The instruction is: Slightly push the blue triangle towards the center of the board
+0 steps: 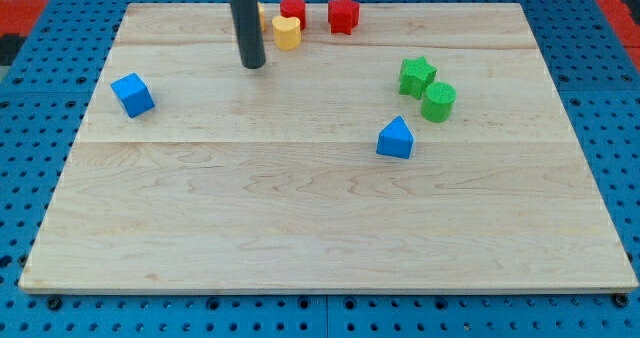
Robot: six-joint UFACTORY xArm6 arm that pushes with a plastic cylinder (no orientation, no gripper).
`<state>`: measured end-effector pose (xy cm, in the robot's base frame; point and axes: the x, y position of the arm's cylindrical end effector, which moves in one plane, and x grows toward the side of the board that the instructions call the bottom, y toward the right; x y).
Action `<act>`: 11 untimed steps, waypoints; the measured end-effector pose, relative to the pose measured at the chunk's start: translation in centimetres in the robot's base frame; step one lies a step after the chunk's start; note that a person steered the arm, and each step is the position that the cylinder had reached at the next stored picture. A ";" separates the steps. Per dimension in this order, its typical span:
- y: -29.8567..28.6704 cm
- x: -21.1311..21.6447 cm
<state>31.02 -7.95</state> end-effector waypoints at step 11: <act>9.3 15.5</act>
